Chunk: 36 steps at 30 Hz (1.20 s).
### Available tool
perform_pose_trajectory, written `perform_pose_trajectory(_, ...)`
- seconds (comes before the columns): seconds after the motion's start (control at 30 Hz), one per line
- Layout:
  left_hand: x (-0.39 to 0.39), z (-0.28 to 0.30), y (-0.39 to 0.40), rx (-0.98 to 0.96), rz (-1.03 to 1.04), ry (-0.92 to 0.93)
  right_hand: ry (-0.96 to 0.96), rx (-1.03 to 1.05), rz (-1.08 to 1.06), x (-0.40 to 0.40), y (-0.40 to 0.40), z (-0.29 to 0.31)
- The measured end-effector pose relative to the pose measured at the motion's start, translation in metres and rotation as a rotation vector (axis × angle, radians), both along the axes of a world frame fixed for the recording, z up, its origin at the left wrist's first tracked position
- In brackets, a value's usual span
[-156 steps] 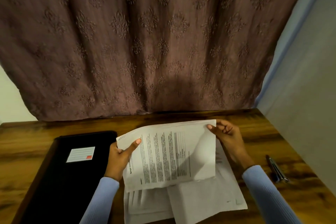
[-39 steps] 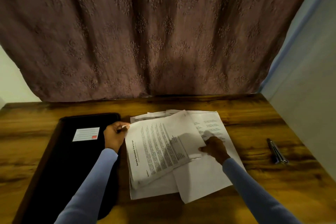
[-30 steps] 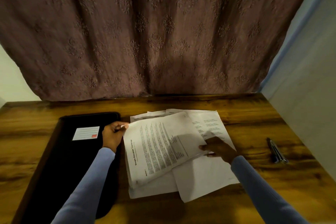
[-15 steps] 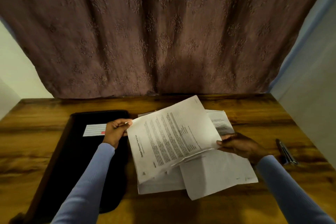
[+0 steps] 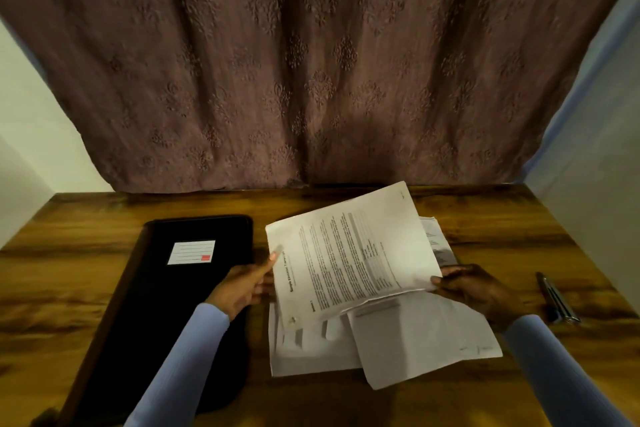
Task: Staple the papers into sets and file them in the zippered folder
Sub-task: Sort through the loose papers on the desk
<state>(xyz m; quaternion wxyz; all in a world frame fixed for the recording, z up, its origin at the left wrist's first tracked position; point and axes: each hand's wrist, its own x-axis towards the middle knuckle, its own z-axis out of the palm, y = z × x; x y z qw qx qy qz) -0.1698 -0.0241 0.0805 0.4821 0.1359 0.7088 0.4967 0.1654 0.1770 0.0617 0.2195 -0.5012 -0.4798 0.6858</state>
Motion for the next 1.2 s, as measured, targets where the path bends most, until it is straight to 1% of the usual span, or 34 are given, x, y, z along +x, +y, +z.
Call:
perform_pose_trajectory(0.03,0.008,-0.001,-0.008,-0.021,-0.031,0.008,0.000,-0.004,-0.007,0.001,0.001,-0.002)
perform_pose_trajectory(0.17,0.028,-0.003,-0.025,0.015,-0.149,-0.067,0.024,-0.011,-0.005,0.003,0.004,-0.010)
perform_pose_trajectory(0.27,0.035,-0.001,-0.028,0.023,-0.145,-0.026,0.042,-0.017,-0.021,0.001,0.004,-0.014)
perform_pose_trajectory(0.4,0.040,0.003,-0.029,-0.013,-0.172,0.033,0.043,0.000,-0.004,0.000,0.005,-0.017)
perform_pose_trajectory(0.47,0.039,0.002,-0.029,-0.010,-0.167,0.040,0.050,-0.001,-0.011,0.000,0.005,-0.017)
perform_pose_trajectory(0.6,0.038,-0.001,-0.024,-0.019,-0.134,-0.015,0.061,0.011,-0.022,0.000,0.006,-0.020)
perform_pose_trajectory(0.7,0.039,-0.007,-0.019,-0.049,-0.101,-0.073,0.040,0.059,-0.005,0.001,0.004,-0.020)
perform_pose_trajectory(0.8,0.043,-0.015,-0.018,-0.050,-0.064,-0.090,0.027,0.106,-0.002,0.002,0.000,-0.022)
perform_pose_trajectory(1.0,0.057,-0.031,-0.022,-0.054,-0.036,-0.128,-0.029,0.107,-0.031,0.002,-0.006,-0.033)
perform_pose_trajectory(1.2,0.060,-0.037,-0.024,-0.064,-0.015,-0.083,-0.101,0.131,-0.086,0.000,-0.008,-0.051)
